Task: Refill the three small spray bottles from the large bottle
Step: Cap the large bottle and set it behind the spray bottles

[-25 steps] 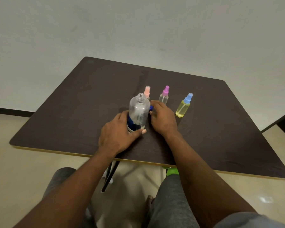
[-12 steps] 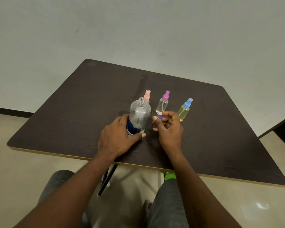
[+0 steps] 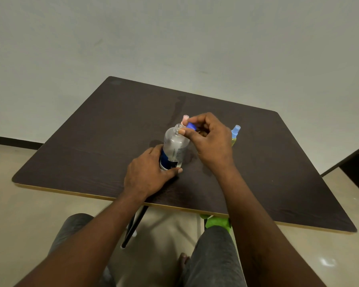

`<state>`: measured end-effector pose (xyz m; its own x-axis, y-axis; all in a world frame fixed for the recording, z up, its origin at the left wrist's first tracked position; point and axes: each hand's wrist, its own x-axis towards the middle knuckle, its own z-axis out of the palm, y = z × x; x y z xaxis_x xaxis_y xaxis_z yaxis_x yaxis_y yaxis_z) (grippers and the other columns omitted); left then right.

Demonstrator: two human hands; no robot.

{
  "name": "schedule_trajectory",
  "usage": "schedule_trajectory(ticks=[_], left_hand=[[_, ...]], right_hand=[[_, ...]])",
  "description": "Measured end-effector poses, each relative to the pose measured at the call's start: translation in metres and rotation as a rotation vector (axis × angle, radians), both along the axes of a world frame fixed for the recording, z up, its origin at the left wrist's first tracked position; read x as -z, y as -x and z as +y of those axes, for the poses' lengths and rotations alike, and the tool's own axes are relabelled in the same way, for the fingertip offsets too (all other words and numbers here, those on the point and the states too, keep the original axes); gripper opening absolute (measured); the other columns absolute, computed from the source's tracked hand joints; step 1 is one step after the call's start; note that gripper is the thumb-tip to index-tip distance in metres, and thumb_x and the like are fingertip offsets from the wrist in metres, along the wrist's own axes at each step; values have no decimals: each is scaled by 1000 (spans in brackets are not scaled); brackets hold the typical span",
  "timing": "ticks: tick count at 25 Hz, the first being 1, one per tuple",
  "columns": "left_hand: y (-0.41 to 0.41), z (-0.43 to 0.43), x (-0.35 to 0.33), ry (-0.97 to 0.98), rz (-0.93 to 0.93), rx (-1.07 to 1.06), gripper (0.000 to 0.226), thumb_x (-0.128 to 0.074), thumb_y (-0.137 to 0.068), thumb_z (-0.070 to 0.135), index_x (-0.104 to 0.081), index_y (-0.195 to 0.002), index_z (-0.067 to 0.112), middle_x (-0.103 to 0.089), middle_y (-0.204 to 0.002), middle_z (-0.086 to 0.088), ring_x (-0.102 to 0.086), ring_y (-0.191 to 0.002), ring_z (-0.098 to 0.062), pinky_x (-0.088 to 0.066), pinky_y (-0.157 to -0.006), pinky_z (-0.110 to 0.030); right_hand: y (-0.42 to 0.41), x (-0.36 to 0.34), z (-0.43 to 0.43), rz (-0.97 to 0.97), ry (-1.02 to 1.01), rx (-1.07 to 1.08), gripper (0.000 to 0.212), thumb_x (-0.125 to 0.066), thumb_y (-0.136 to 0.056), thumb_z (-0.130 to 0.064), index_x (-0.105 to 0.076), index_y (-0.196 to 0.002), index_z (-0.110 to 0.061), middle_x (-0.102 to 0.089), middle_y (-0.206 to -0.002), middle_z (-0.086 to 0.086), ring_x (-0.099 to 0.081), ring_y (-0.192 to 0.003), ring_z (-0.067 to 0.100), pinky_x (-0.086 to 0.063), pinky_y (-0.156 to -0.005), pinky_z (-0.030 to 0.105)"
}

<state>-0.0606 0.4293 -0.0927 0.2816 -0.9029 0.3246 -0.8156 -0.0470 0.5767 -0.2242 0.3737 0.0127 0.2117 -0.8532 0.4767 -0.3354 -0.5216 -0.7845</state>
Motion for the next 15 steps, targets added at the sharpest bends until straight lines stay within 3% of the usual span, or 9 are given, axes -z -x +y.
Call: schedule_trajectory(ticks=[2, 4, 6, 8, 12, 15], left_hand=[[0, 0, 0, -1, -1, -2, 82, -59, -64, 92, -50, -129, 42, -67, -113, 14, -68, -95, -13, -53, -72, -31], [0, 1, 0, -4, 2, -3, 83, -58, -64, 93, -50, -128, 41, -66, -112, 15, -67, -94, -11, -51, -72, -29], [0, 1, -1, -3, 1, -4, 83, -57, -64, 93, -51, -128, 41, -66, -111, 15, -65, -92, -9, -48, -71, -27], [0, 1, -1, 1, -1, 3, 83, -59, -65, 92, -52, -129, 39, -66, -112, 15, -65, -93, -8, -47, -71, -26], [0, 1, -2, 0, 8, 11, 83, -67, -68, 87, -53, -133, 37, -67, -118, 12, -66, -98, -10, -51, -76, -28], [2, 3, -3, 7, 3, -2, 81, -68, -68, 86, -53, -131, 37, -67, -115, 13, -66, -96, -11, -50, -72, -28]], right_hand=[[-3, -11, -6, 174, 133, -24, 26, -88, -84, -27, -80, -106, -18, -77, -100, -9, -67, -85, -1, -51, -76, 14], [-7, -19, -10, 374, 250, -103, 24, -83, -88, -32, -80, -111, -24, -76, -105, -11, -61, -94, 3, -50, -83, 23], [-10, -22, -13, 469, 251, -113, 30, -82, -89, -37, -76, -117, -30, -74, -106, -15, -59, -98, 6, -47, -85, 25], [-12, -18, -12, 391, 170, -90, 29, -84, -87, -37, -71, -111, -28, -74, -102, -15, -64, -97, 7, -51, -84, 27], [-14, -3, -5, 227, 95, -61, 21, -78, -94, -30, -72, -110, -19, -77, -110, -6, -72, -101, 17, -59, -89, 48], [-12, 2, 2, 215, 134, -45, 21, -72, -99, -20, -73, -119, -17, -77, -120, -4, -71, -103, 18, -60, -87, 47]])
